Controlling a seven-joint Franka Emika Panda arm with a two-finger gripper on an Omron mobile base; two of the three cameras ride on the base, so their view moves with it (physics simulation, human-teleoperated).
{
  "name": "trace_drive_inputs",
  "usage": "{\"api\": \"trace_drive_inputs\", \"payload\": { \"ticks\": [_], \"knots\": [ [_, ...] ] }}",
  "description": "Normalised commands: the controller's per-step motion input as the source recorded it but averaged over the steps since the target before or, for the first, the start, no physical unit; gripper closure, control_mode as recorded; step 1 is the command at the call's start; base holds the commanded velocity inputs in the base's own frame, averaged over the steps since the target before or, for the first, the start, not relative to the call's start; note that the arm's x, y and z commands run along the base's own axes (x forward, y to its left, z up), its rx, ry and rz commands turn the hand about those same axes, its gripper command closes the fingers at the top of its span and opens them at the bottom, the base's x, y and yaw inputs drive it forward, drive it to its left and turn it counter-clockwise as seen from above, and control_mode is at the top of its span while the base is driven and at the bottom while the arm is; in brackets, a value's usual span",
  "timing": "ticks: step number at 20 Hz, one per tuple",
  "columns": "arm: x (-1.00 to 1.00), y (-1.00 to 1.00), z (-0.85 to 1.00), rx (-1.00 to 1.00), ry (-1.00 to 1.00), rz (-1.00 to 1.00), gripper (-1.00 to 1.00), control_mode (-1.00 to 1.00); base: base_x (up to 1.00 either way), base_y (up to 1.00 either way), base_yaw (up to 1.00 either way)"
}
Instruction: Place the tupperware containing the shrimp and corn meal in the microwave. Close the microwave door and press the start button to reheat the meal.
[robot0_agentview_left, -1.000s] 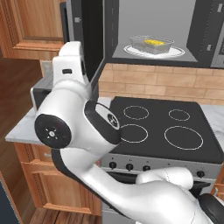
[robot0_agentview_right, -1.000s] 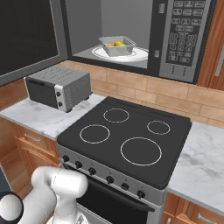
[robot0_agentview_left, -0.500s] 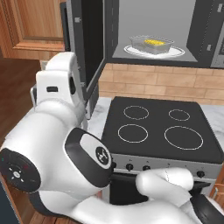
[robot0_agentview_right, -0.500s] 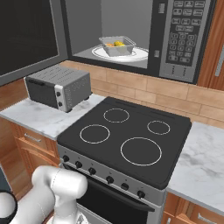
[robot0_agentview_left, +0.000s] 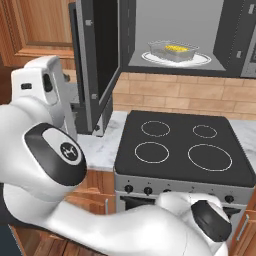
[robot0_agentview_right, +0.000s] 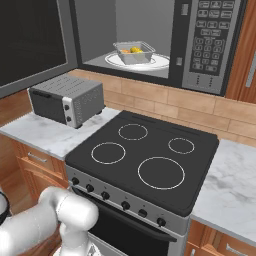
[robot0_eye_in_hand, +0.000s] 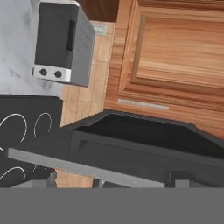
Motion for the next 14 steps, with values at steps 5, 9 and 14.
{"api": "trace_drive_inputs", "payload": {
  "ticks": [5,9,14],
  "knots": [
    [0.54,0.34,-0.04,-0.01,0.09,-0.10,-1.00,-1.00,0.00,0.00,0.00],
    [0.72,0.01,-0.03,0.00,0.04,-0.06,-1.00,-1.00,0.00,0.00,0.00],
    [0.78,0.00,-0.15,0.00,0.00,-0.02,-1.00,-1.00,0.00,0.00,0.00]
  ]
}}
